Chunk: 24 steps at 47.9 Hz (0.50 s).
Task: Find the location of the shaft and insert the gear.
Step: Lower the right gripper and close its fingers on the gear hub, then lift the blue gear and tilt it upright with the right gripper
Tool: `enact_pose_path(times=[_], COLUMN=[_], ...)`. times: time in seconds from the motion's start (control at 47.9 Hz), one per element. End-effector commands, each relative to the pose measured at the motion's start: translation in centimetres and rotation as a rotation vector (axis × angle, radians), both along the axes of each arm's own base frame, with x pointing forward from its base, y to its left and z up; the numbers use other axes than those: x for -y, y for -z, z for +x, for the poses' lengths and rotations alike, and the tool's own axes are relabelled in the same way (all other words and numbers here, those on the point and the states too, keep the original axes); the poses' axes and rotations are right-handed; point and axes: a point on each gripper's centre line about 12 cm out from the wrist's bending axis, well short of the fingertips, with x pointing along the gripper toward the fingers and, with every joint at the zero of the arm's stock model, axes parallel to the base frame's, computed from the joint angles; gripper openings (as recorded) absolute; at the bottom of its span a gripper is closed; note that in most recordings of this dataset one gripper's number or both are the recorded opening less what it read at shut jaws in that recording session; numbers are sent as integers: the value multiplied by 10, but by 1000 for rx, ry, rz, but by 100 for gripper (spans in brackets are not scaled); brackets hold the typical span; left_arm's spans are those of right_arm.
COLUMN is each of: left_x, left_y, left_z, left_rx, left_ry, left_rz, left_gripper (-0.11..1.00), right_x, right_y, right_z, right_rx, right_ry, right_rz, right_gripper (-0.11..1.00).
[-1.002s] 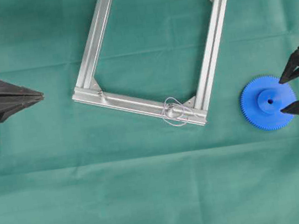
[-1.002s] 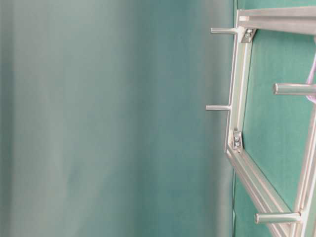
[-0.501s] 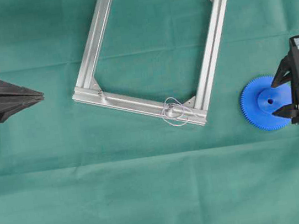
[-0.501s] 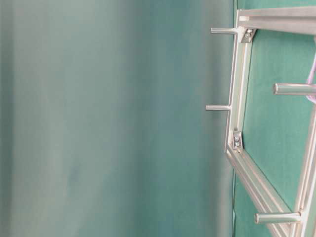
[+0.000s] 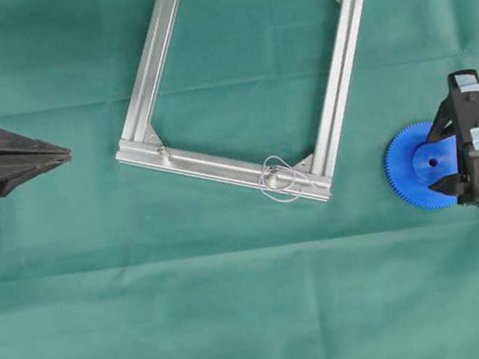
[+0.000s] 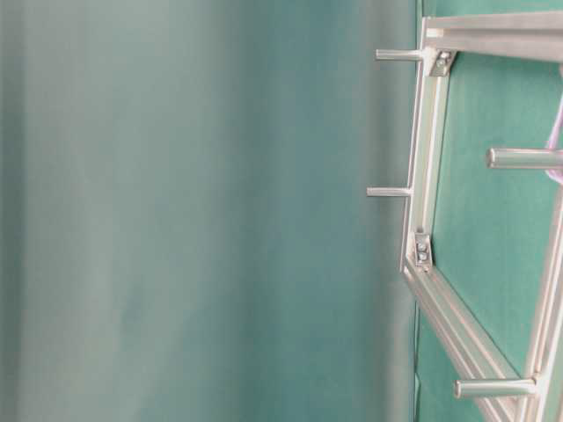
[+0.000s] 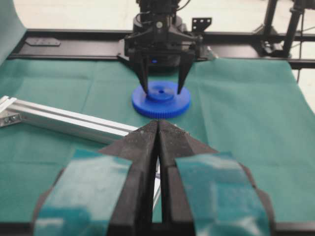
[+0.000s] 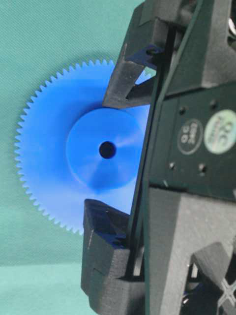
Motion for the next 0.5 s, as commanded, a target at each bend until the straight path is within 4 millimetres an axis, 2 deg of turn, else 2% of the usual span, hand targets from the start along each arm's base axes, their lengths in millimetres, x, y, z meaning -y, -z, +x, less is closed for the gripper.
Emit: enact_pose_path(times=[0.0,0.48], left_x=[0,0], left_y=[-9,-9], left_z=[3,3], left_rx=[20,18], left_ry=[0,0], left_rz=[-3,-3], left_gripper=[1,1], right_x=[-2,-4], right_y=[-1,7], right_z=[3,-2], right_rx=[4,-63], right_ry=[6,39], right_rz=[14,34], right_gripper=[91,91])
